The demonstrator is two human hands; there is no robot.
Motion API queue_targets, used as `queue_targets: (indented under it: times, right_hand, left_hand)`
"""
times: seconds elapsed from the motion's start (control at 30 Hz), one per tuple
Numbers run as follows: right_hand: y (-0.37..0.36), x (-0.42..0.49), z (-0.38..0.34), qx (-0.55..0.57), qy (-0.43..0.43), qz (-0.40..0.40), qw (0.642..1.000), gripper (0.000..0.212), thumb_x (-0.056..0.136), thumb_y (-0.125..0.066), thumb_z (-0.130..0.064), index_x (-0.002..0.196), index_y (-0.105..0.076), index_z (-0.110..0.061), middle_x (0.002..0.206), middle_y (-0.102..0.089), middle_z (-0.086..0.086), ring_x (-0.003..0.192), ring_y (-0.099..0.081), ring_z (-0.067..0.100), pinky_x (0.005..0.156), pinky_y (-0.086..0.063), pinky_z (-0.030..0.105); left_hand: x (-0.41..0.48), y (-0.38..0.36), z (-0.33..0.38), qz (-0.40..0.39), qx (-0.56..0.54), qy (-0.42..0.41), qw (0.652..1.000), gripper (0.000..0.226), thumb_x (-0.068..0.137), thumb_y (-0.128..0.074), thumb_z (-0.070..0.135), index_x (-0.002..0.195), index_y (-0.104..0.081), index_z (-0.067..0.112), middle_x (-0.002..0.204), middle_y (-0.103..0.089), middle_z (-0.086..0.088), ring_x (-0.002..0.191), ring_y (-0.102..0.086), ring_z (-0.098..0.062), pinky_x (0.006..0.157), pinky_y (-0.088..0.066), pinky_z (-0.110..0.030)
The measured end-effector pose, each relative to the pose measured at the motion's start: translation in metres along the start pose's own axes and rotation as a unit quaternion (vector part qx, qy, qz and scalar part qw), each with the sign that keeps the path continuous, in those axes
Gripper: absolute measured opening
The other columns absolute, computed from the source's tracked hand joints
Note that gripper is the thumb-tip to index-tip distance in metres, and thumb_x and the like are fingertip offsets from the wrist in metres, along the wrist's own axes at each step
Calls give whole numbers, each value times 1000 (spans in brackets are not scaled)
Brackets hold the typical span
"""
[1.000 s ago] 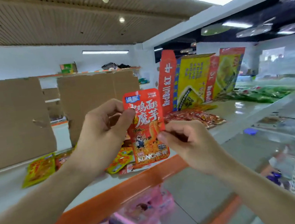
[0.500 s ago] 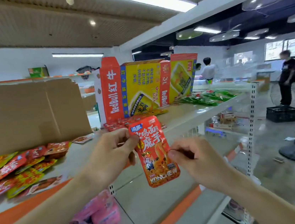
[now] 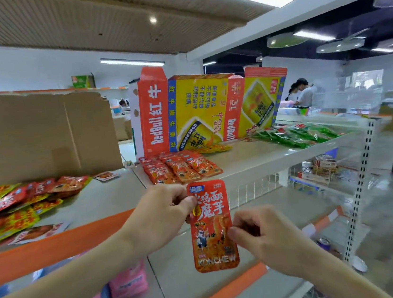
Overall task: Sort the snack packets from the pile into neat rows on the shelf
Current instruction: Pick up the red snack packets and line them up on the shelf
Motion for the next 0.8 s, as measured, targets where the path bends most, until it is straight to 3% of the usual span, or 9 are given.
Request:
queue_targets:
  times: [0.13,0.27,0.33,0.47,0.7,0.8]
  right_hand:
    - [-8,19,3,-3,6,-14,1000,33,96,-59,-23,64,-52,-18,52,-49,-12,49,-38,3,50,-32,22]
    - [-11,39,6,-15,13,-23,1000,34,96,-59,-22,63,-51,-19,52,-49,-14,48,-38,3,49,-31,19]
    - [-9,53,6,-27,24,-24,999,35,96,-59,-21,62,-50,-20,52,-48,-13,49,-37,3,49,-30,18]
    - [-3,87,8,-56,51,-37,996,30,97,-58,-23,71,-53,-10,64,-54,5,56,-43,14,52,-33,29]
    - [-16,134,7,-66,95,-39,993,33,92,-59,-20,63,-51,-10,62,-50,2,59,-44,15,58,-34,36]
    - [-21,152,9,-44,77,-55,995,32,88,-60,-25,62,-54,-7,58,-46,-1,58,-41,9,58,-32,38]
  left_hand:
    - [14,8,-10,-14,-12,26,999,35,99,-56,27,68,-54,11,47,-57,15,42,-51,0,46,-37,-15]
    - [34,14,-21,-26,-58,44,997,34,100,-57,23,71,-54,6,70,-66,1,47,-54,-3,48,-42,-20]
    - [45,18,-26,-15,-71,45,996,34,100,-57,21,71,-54,3,70,-66,-5,48,-53,-6,50,-44,-24]
    - [67,32,-38,-3,-38,40,998,34,99,-57,19,68,-57,6,56,-62,6,44,-50,0,46,-37,-11]
    - [103,40,-68,14,-23,79,997,40,99,-53,11,59,-50,9,44,-55,10,41,-49,0,46,-38,-18]
    - [113,43,-85,25,31,97,994,39,99,-52,16,60,-53,12,53,-59,8,55,-53,-9,55,-41,-27]
Point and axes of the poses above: each hand's wrist, its own x-axis towards the middle knuckle, its own y-axis out of the back of the hand, z = x × y, the point moved 4 cm from there along x, towards the middle knuckle
